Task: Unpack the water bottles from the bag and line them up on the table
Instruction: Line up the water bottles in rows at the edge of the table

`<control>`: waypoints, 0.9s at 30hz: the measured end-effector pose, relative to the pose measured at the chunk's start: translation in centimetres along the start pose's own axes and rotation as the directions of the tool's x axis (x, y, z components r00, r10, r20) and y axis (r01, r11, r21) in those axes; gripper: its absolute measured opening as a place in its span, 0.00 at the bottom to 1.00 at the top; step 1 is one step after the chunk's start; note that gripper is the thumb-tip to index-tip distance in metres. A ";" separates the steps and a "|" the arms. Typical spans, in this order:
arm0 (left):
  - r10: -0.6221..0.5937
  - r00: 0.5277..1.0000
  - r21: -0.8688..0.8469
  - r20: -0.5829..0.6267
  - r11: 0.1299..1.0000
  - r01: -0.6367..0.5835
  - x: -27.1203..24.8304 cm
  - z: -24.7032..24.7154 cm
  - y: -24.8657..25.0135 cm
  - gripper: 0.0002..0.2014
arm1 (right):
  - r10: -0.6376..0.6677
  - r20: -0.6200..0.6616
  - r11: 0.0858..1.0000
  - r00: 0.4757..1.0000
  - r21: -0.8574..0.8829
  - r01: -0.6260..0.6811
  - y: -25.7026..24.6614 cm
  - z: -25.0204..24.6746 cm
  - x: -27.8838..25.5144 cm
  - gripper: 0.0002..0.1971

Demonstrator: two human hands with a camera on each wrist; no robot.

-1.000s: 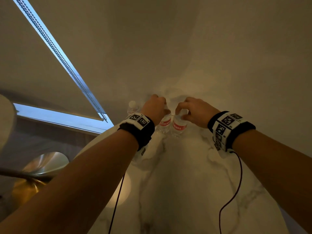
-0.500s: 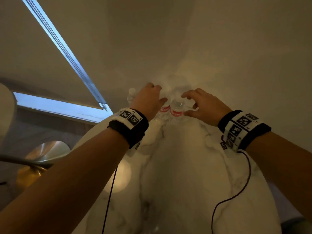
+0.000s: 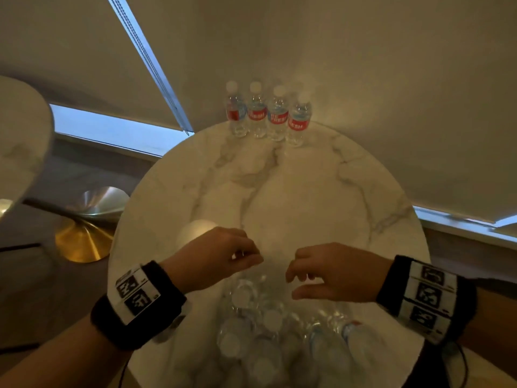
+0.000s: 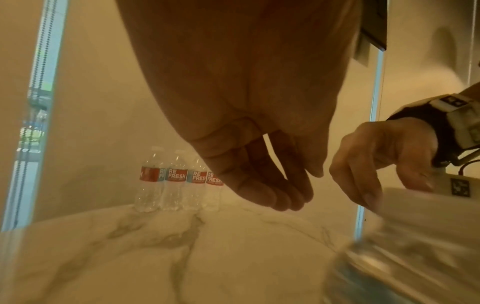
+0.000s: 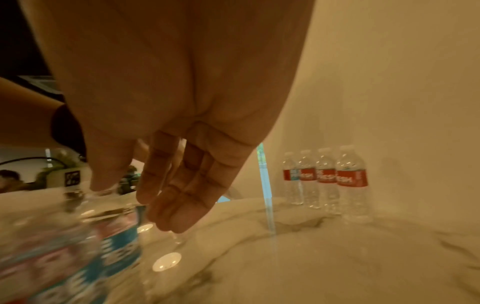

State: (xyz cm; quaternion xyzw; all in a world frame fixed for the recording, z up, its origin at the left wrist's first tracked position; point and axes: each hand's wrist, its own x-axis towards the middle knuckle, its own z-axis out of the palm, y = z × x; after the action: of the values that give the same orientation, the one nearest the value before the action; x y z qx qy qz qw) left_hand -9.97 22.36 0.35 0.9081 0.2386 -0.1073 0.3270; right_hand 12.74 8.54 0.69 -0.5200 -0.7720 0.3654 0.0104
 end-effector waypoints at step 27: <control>-0.096 0.982 -0.052 -0.161 0.995 0.089 5.6 -4.4 -1.5 0.16 | 0.214 -0.159 0.954 0.964 -0.180 -0.242 5.0 -7.1 1.6 0.15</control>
State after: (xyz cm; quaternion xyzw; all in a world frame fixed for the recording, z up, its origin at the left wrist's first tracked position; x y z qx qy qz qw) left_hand -5.75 28.25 0.95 0.8942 0.3089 -0.0421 0.3211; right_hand 18.77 14.68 2.46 -0.6282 -0.7365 0.2489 -0.0303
